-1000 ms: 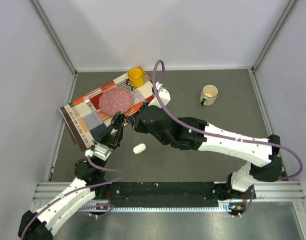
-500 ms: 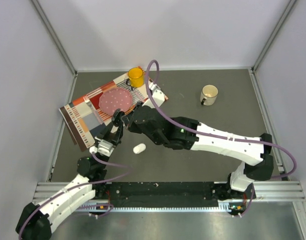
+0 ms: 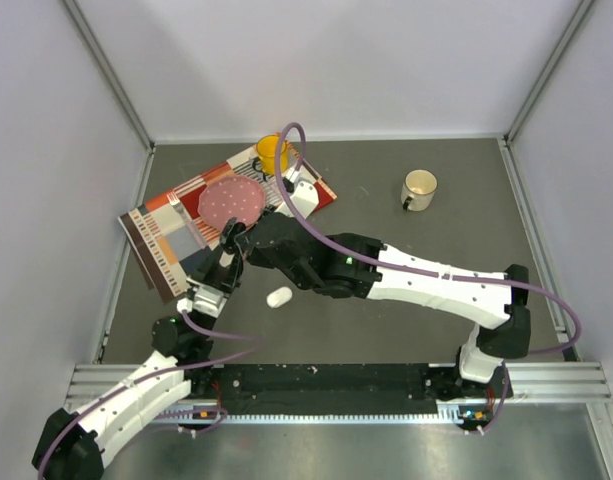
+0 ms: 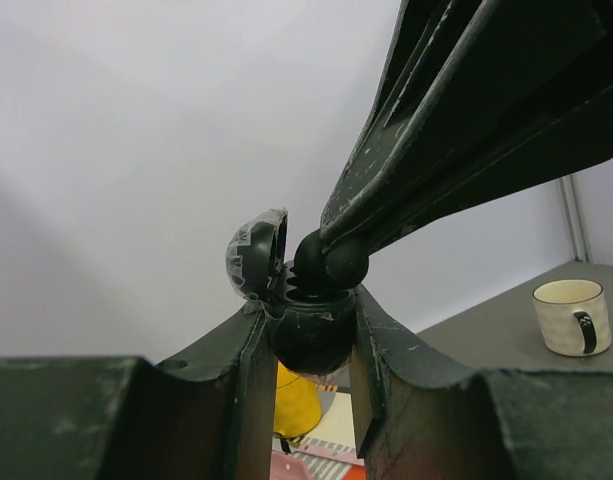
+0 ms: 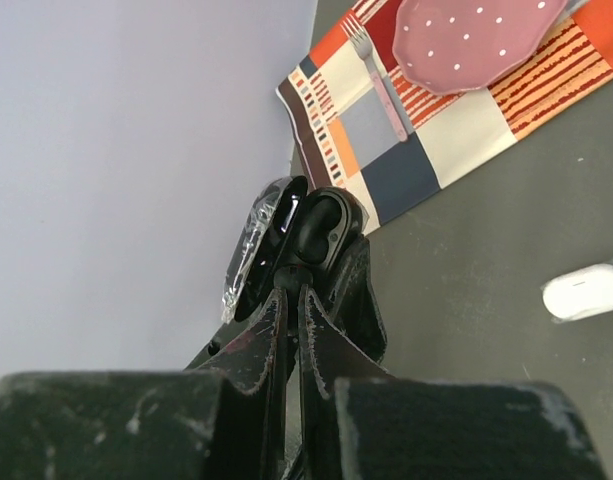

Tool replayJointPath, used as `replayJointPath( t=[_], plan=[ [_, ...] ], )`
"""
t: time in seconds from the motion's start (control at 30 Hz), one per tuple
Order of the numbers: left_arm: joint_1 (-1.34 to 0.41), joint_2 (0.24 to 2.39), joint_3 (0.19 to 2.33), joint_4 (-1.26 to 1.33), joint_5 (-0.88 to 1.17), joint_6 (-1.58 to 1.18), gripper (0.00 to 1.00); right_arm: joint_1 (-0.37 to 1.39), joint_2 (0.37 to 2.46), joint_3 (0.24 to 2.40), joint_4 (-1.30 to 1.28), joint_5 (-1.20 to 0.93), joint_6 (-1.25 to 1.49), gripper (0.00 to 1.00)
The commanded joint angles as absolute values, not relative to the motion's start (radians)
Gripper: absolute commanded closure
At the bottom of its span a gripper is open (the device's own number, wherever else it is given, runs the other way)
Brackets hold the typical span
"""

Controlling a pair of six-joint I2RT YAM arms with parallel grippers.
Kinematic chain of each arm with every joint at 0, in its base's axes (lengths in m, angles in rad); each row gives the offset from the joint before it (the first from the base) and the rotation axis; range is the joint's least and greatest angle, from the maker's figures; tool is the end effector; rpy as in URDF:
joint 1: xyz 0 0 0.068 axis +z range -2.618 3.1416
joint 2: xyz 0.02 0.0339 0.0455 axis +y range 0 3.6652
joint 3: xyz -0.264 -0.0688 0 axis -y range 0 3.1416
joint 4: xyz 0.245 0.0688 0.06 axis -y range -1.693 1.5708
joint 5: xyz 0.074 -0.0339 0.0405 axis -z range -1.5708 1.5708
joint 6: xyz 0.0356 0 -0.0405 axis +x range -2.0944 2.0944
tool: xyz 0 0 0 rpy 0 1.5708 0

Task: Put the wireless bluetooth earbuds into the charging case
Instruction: Place the earbud in the charging case.

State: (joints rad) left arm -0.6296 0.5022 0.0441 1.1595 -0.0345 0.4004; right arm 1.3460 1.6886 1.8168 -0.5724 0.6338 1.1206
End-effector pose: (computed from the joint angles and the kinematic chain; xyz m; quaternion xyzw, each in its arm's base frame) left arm 0.0966 -0.0688 0.2568 0.1938 0.3742 -0.0965 0.9017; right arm 0.1050 0.3648 0.4224 0.0750 0.8170 0.3915 0.4166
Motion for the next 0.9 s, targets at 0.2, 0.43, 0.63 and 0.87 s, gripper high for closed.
replayJointPath(
  t=[0.2,0.43,0.63,0.87],
  plan=[
    [-0.634,0.468,-0.086,1.181,-0.014,0.452,1.00,1.361,1.735,1.893,-0.604,0.661,1.144,1.00],
    [-0.634,0.474,-0.068,1.167,-0.015,0.498,1.00,1.361,1.779,1.939,-0.676,0.655,1.149,1.00],
    [-0.634,0.489,-0.049,1.178,-0.037,0.552,1.00,1.359,1.782,1.939,-0.753,0.719,1.218,1.00],
    [-0.634,0.531,-0.048,1.244,-0.045,0.563,1.00,1.358,1.833,1.988,-0.804,0.686,1.266,1.00]
  ],
)
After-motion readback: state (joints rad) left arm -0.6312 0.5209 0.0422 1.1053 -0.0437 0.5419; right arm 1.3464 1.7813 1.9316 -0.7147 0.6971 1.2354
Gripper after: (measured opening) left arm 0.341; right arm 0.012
